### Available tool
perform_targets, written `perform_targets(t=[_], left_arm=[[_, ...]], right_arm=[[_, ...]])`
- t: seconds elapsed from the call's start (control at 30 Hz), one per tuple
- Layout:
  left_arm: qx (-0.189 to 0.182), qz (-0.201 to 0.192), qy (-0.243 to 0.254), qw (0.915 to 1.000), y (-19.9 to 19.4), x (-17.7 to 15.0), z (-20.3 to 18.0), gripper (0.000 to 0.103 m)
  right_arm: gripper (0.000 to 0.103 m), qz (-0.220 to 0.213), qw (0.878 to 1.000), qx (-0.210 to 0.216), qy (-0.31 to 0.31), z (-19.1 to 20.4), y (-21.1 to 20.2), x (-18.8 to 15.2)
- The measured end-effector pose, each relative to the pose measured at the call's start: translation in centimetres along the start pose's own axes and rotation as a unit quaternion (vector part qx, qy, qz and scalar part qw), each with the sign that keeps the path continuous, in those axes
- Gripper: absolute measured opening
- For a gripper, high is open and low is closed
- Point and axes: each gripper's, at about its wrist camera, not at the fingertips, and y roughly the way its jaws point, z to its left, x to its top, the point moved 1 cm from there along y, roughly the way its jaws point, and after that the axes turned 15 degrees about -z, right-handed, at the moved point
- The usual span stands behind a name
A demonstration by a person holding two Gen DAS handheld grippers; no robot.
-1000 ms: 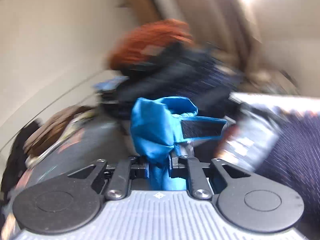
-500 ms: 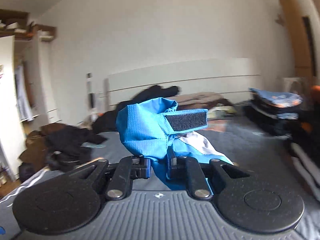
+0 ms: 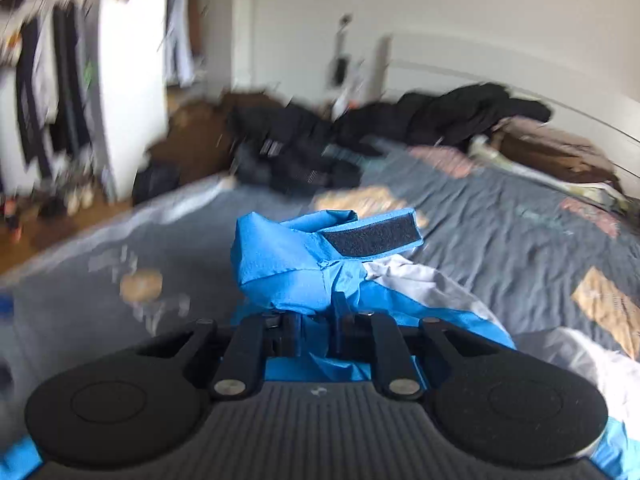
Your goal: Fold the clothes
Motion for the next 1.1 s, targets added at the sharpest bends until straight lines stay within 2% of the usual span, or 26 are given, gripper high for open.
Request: perform_targets(t=[0.13,0.23,0.3,0.4,0.43,0.6,0.67,0.8,0.83,0.87,0.9,0.93,0.97,1.1], left_arm=[[-0.022,-0.022,-0.006,0.9995,2.1,2.5,0.5,0.081],[-0.075,-0.044,0.010,0.9962,4.1,4.6,-1.2,0.079],[-0.093,-0.041,0.022,0.9946,6.1,5.7,-2.9,0.079],[-0.115,-0.011,0.017,0.9932,9.2,5.9,-5.0,0.080],[-0.122,0.000,0.014,0.9924,10.2,5.9,-5.7,0.080],[-0.100,0.073,0.039,0.9916,14.4,3.9,-7.1,0.085],[-0.097,0.081,0.050,0.9908,15.1,2.9,-6.9,0.085],[-0.112,0.079,0.041,0.9897,16.0,2.5,-6.7,0.085],[-0.115,0.079,0.039,0.9894,16.3,2.4,-6.7,0.083],[-0.119,0.079,0.036,0.9891,16.5,2.3,-6.6,0.073],[-0.123,0.078,0.034,0.9888,16.7,2.2,-6.6,0.060],[-0.126,0.078,0.032,0.9884,16.9,2.1,-6.5,0.034],[-0.132,0.075,0.036,0.9878,16.7,2.2,-6.7,0.026],[-0.163,0.029,0.057,0.9845,14.2,3.3,-6.4,0.023]], right_arm=[[0.020,0.040,0.997,0.014,-0.060,2.8,-0.6,-1.7],[0.023,0.036,0.998,0.020,-0.044,2.0,-3.2,-0.2],[0.028,0.031,0.999,0.022,-0.036,1.1,-5.0,0.4],[0.048,0.025,1.000,0.016,-0.007,-0.5,-7.5,0.9],[0.051,0.023,1.000,0.013,0.000,-0.8,-7.8,0.7],[0.051,0.049,0.998,0.031,0.009,-0.7,-5.9,-0.2],[0.051,0.053,0.998,0.033,0.017,-0.8,-6.2,-0.5],[0.052,0.056,0.998,0.020,0.034,-2.7,-8.7,-1.4],[0.052,0.055,0.997,0.016,0.042,-3.4,-9.4,-1.5],[0.052,0.054,0.997,0.011,0.050,-4.3,-10.0,-1.6],[0.052,0.053,0.997,0.005,0.058,-5.2,-10.5,-1.6],[0.052,0.051,0.997,-0.002,0.065,-6.0,-10.9,-1.6],[0.052,0.048,0.996,-0.013,0.072,-7.0,-11.1,-1.5],[0.054,0.030,0.992,-0.062,0.103,-11.4,-11.5,-1.5]])
